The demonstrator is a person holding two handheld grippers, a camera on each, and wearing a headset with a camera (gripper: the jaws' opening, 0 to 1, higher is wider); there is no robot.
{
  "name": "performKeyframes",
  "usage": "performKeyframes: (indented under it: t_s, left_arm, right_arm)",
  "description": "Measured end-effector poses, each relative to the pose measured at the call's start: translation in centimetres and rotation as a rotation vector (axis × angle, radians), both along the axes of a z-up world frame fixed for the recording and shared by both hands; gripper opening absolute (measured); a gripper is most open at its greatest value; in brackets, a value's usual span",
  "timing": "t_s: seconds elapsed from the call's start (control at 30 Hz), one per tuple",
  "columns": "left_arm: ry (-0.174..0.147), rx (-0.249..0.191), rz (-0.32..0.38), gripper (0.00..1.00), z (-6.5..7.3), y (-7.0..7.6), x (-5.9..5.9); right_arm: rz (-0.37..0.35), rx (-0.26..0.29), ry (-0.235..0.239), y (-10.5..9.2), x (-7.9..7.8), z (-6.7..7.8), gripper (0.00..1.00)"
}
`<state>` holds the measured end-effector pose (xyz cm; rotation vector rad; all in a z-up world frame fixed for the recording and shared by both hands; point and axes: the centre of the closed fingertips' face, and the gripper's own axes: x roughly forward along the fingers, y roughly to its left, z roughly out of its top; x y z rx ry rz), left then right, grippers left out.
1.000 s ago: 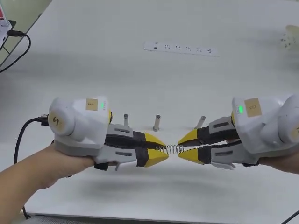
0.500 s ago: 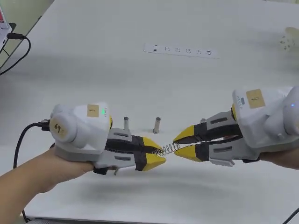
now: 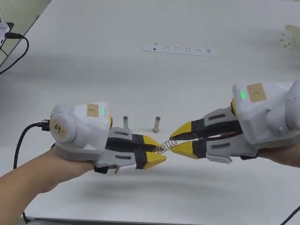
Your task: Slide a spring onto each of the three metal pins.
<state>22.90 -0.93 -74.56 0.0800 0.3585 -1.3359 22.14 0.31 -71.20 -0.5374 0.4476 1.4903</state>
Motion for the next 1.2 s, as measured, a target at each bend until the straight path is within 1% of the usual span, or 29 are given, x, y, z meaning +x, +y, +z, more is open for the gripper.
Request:
performKeyframes:
  t_s: [0.07,0.27,0.33,0.4,0.57,0.6,0.63,0.67,0.7,0.9,0.97,1.0,1.07,1.2]
  left_arm:
    - [-0.005,-0.002,0.002,0.02,0.0,0.0,0.1]
    - [-0.009,-0.014,0.011,0.02,0.3,0.0,0.3]
    - [-0.008,-0.013,0.014,0.02,0.3,0.0,0.3]
    - [-0.007,-0.013,0.015,0.02,0.3,0.0,0.3]
    - [-0.011,0.000,0.014,0.02,0.1,0.0,0.2]
    - [-0.014,-0.006,0.012,0.02,0.2,-0.1,0.1]
    - [0.000,-0.014,0.014,0.02,0.4,-0.3,0.0]
    - [-0.018,-0.018,0.011,0.02,0.6,-0.5,0.0]
    - [-0.018,-0.011,0.010,0.02,0.6,-0.7,0.0]
    - [-0.019,-0.012,0.010,0.02,0.6,-0.6,0.1]
    - [-0.023,-0.004,0.010,0.02,0.5,-0.5,0.1]
    - [-0.023,-0.004,0.010,0.02,0.4,-0.5,0.1]
    - [-0.026,-0.008,0.012,0.02,0.5,-0.5,0.1]
    - [-0.029,-0.016,0.018,0.02,0.8,-0.4,0.2]
  right_arm:
    - [-0.003,0.004,-0.002,0.1,0.1,0.1,0.07]
    - [-0.022,0.042,0.004,0.6,0.4,0.7,0.08]
    - [-0.025,0.046,0.001,0.6,0.5,0.7,0.08]
    - [-0.031,0.058,0.008,0.8,0.5,0.7,0.08]
    - [-0.034,0.066,0.006,1.0,0.4,0.6,0.08]
    - [-0.041,0.130,0.032,1.7,0.3,1.3,0.08]
    - [-0.056,0.146,0.052,1.8,0.3,1.6,0.08]
    - [-0.048,0.123,0.035,1.6,0.3,1.3,0.08]
    - [-0.041,0.120,0.021,1.9,0.4,1.3,0.08]
    - [-0.044,0.131,0.024,2.2,0.2,1.3,0.08]
    - [-0.042,0.129,0.021,2.2,0.2,1.2,0.08]
    - [-0.043,0.132,0.022,2.2,0.1,1.2,0.08]
    - [-0.054,0.153,0.040,2.3,0.1,1.3,0.08]
    - [-0.069,0.181,0.049,2.2,0.3,1.6,0.08]
